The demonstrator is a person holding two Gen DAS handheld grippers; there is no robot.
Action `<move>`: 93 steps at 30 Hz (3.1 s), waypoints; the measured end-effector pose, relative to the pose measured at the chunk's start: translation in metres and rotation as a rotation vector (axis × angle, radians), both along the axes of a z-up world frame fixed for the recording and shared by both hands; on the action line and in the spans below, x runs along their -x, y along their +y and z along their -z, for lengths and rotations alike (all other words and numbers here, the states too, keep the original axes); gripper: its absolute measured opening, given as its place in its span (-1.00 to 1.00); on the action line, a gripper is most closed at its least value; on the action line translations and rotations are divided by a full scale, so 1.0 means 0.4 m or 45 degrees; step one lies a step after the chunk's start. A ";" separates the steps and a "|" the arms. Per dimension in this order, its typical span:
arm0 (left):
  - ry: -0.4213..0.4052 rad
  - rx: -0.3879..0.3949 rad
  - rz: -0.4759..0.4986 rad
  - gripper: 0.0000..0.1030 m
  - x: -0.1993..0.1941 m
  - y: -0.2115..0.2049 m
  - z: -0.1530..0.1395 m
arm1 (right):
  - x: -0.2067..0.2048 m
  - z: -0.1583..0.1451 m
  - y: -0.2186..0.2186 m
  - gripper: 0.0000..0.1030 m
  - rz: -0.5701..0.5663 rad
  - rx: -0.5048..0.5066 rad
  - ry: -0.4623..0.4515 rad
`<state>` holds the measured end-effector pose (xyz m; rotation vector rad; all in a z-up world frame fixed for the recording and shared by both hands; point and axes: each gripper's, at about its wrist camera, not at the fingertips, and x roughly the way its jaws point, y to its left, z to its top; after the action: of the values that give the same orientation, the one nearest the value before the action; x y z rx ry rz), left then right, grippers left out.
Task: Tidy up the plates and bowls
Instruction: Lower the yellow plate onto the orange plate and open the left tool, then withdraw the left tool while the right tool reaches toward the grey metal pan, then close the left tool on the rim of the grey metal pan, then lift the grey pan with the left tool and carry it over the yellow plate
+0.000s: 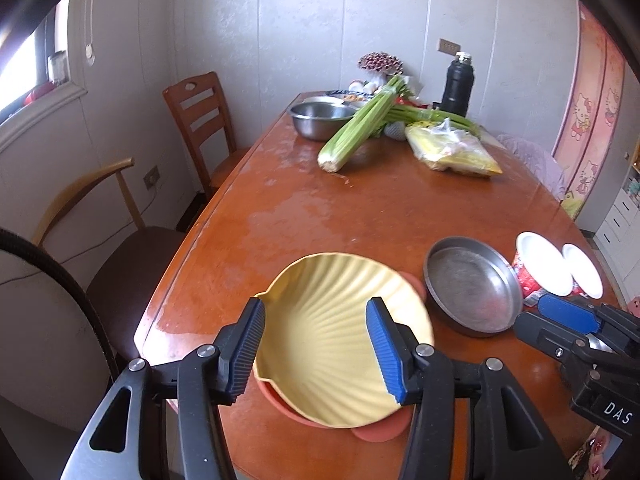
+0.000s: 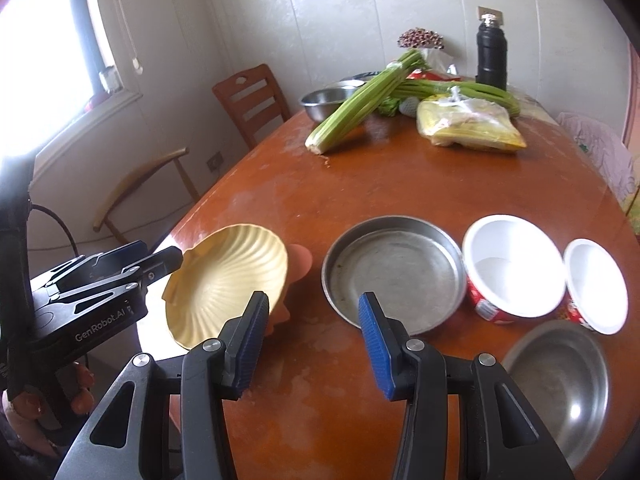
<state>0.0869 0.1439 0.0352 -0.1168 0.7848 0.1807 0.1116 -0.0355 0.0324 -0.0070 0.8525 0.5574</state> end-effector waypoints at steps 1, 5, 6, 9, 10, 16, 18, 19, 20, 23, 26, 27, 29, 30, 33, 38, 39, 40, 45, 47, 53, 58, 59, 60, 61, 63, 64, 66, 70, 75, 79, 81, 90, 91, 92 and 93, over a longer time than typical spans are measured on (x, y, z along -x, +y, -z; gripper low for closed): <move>-0.005 -0.002 0.008 0.02 0.000 -0.010 -0.006 | 0.003 -0.004 -0.010 -0.05 0.005 -0.004 -0.004; -0.021 -0.016 0.045 0.03 -0.005 -0.045 -0.026 | 0.010 -0.026 -0.057 -0.05 0.043 -0.031 -0.019; -0.025 -0.019 0.054 0.03 -0.006 -0.053 -0.029 | 0.010 -0.031 -0.069 -0.05 0.053 -0.039 -0.023; -0.035 -0.034 0.083 0.03 -0.015 -0.082 -0.045 | 0.008 -0.042 -0.105 -0.05 0.089 -0.059 -0.029; -0.037 -0.034 0.089 0.03 -0.018 -0.087 -0.047 | 0.007 -0.044 -0.114 -0.05 0.099 -0.062 -0.030; -0.025 -0.048 0.146 0.03 -0.053 -0.140 -0.056 | -0.011 -0.042 -0.172 -0.05 0.162 -0.090 -0.009; -0.017 -0.049 0.165 0.03 -0.065 -0.154 -0.054 | -0.016 -0.038 -0.184 -0.05 0.176 -0.097 0.001; -0.010 -0.049 0.183 0.03 -0.076 -0.163 -0.051 | -0.019 -0.035 -0.190 -0.05 0.181 -0.103 0.006; -0.003 -0.051 0.192 0.03 -0.084 -0.169 -0.049 | -0.022 -0.032 -0.195 -0.05 0.187 -0.106 0.012; 0.023 -0.055 0.229 0.03 -0.117 -0.188 -0.036 | -0.031 -0.018 -0.201 -0.05 0.194 -0.107 0.037; 0.053 -0.057 0.245 0.03 -0.147 -0.199 -0.018 | -0.039 0.000 -0.196 -0.05 0.195 -0.114 0.071; 0.064 -0.050 0.252 0.03 -0.160 -0.201 -0.011 | -0.045 0.008 -0.192 -0.05 0.190 -0.114 0.086; 0.090 -0.032 0.264 0.03 -0.186 -0.204 0.003 | -0.054 0.023 -0.185 -0.05 0.190 -0.106 0.108; 0.098 -0.028 0.272 0.03 -0.196 -0.204 0.008 | -0.060 0.032 -0.178 -0.05 0.186 -0.099 0.121; 0.133 -0.021 0.298 0.03 -0.237 -0.208 0.026 | -0.081 0.064 -0.155 -0.05 0.178 -0.084 0.182; 0.196 -0.011 0.313 0.03 -0.299 -0.207 0.057 | -0.119 0.110 -0.130 -0.05 0.211 -0.048 0.267; 0.211 -0.015 0.311 0.03 -0.310 -0.206 0.065 | -0.128 0.117 -0.125 -0.05 0.219 -0.039 0.279; 0.223 -0.015 0.315 0.03 -0.322 -0.206 0.072 | -0.134 0.121 -0.122 -0.05 0.223 -0.031 0.284; 0.269 0.004 0.315 0.03 -0.361 -0.201 0.103 | -0.168 0.138 -0.111 -0.05 0.264 0.031 0.295; 0.289 0.002 0.321 0.03 -0.371 -0.203 0.115 | -0.181 0.140 -0.111 -0.05 0.275 0.043 0.296; 0.324 -0.003 0.340 0.03 -0.391 -0.215 0.140 | -0.209 0.146 -0.093 -0.08 0.284 0.116 0.291; 0.346 -0.009 0.335 0.03 -0.399 -0.213 0.158 | -0.217 0.147 -0.097 -0.13 0.311 0.135 0.286; 0.352 -0.011 0.330 0.03 -0.401 -0.211 0.163 | -0.218 0.149 -0.100 -0.13 0.323 0.148 0.289; 0.354 -0.013 0.327 0.03 -0.403 -0.209 0.165 | -0.216 0.151 -0.106 -0.13 0.336 0.155 0.296; 0.354 -0.014 0.326 0.03 -0.403 -0.208 0.166 | -0.216 0.153 -0.106 -0.13 0.332 0.156 0.302; 0.352 -0.013 0.326 0.03 -0.402 -0.208 0.168 | -0.222 0.163 -0.103 -0.13 0.330 0.173 0.320; 0.353 -0.014 0.330 0.03 -0.403 -0.207 0.168 | -0.224 0.169 -0.101 -0.13 0.330 0.175 0.330; 0.357 -0.015 0.337 0.02 -0.401 -0.207 0.170 | -0.227 0.178 -0.093 -0.15 0.314 0.172 0.343; 0.393 -0.005 0.342 -0.19 -0.409 -0.212 0.185 | -0.229 0.186 -0.079 -0.30 0.285 0.172 0.343; 0.410 -0.038 0.356 -0.31 -0.410 -0.227 0.199 | -0.229 0.191 -0.073 -0.30 0.281 0.178 0.341; 0.395 -0.031 0.347 -0.32 -0.403 -0.221 0.191 | -0.229 0.188 -0.082 -0.30 0.279 0.121 0.355; 0.368 -0.028 0.348 -0.32 -0.391 -0.219 0.176 | -0.222 0.177 -0.083 -0.30 0.274 0.115 0.330; 0.273 -0.008 0.331 -0.32 -0.348 -0.202 0.107 | -0.195 0.124 -0.082 -0.29 0.256 0.063 0.249; 0.265 -0.008 0.329 -0.32 -0.343 -0.202 0.100 | -0.190 0.117 -0.082 -0.29 0.255 0.060 0.237; 0.253 -0.012 0.327 -0.32 -0.335 -0.201 0.093 | -0.187 0.111 -0.084 -0.29 0.253 0.055 0.228; 0.240 -0.018 0.328 -0.32 -0.328 -0.201 0.084 | -0.183 0.102 -0.086 -0.29 0.251 0.048 0.219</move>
<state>0.2180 0.0633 0.0014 0.0155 0.9777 -0.0483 0.1849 -0.0700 -0.0085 0.0910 1.0188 0.3601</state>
